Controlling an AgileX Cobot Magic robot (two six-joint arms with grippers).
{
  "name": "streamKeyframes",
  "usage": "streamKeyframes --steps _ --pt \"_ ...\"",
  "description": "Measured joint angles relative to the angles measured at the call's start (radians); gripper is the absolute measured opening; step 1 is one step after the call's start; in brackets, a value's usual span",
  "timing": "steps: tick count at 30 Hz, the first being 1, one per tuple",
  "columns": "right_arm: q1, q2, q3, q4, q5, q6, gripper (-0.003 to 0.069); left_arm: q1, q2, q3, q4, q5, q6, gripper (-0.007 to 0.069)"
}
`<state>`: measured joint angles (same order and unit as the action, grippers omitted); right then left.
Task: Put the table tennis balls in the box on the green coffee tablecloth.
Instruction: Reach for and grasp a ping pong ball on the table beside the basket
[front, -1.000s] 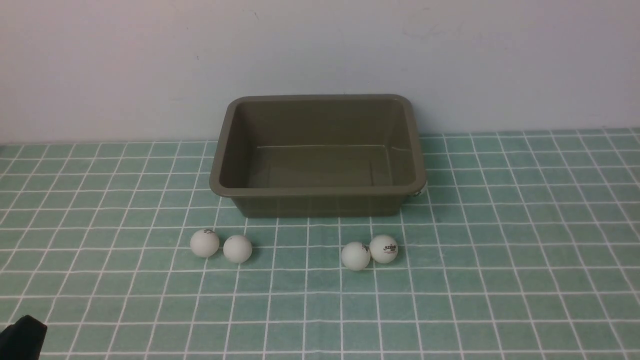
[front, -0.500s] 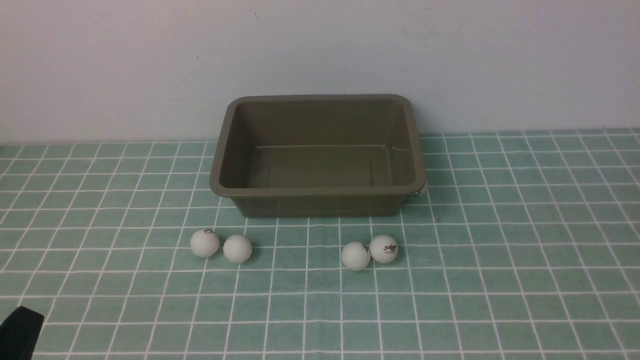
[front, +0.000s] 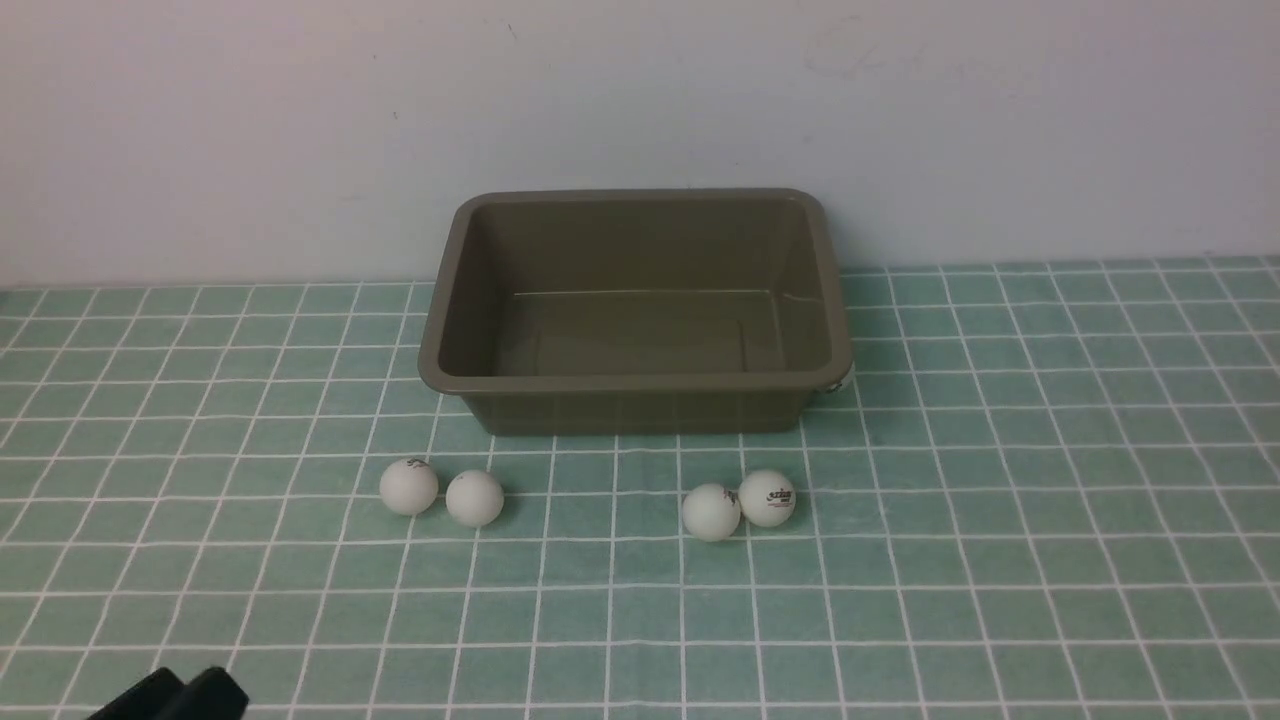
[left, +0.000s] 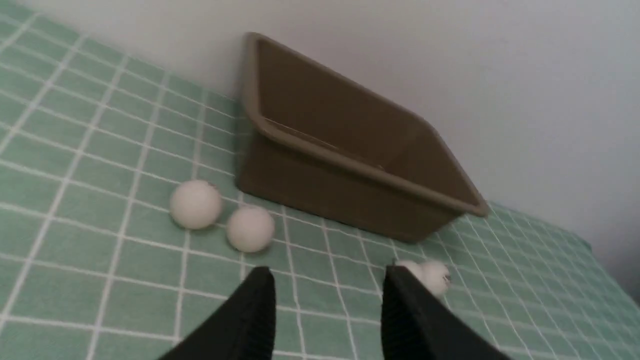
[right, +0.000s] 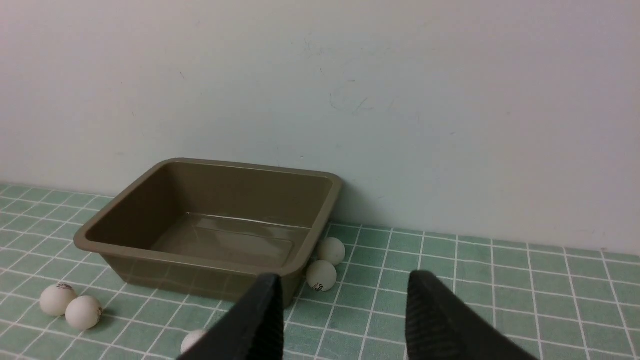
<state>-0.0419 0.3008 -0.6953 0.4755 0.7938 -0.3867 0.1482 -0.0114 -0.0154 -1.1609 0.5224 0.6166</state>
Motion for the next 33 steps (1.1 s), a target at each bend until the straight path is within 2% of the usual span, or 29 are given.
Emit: streamKeyframes --steps 3,5,8,12,14,22,28,33 --pt "0.0 0.0 0.023 0.0 -0.014 0.0 0.0314 0.0 0.0 -0.06 -0.062 0.085 0.153 0.0341" --pt "0.0 0.0 0.042 0.001 -0.02 0.0 0.0314 0.0 0.002 -0.135 -0.073 0.119 0.205 0.0353" --pt "0.003 0.0 0.059 0.0 -0.021 0.0 0.0314 0.0 0.061 -0.229 0.003 0.129 0.205 0.0356" --pt "0.004 0.0 0.061 0.0 -0.031 0.0 0.0314 0.0 0.27 -0.361 0.245 0.125 0.144 0.0356" --pt "0.005 0.0 0.061 0.0 -0.034 0.0 0.0314 0.0 0.379 -0.4 0.322 0.119 0.117 0.0356" --pt "0.035 0.0 0.061 0.053 -0.05 -0.001 0.0314 0.0 0.869 -0.635 0.447 0.114 0.119 0.0356" --pt "0.035 0.0 0.061 0.069 -0.031 -0.007 0.0314 -0.003 1.233 -0.84 0.545 0.242 0.284 0.0356" --pt "0.035 0.0 0.061 0.049 0.037 -0.008 0.0314 -0.008 1.458 -0.956 0.541 0.299 0.429 0.0356"
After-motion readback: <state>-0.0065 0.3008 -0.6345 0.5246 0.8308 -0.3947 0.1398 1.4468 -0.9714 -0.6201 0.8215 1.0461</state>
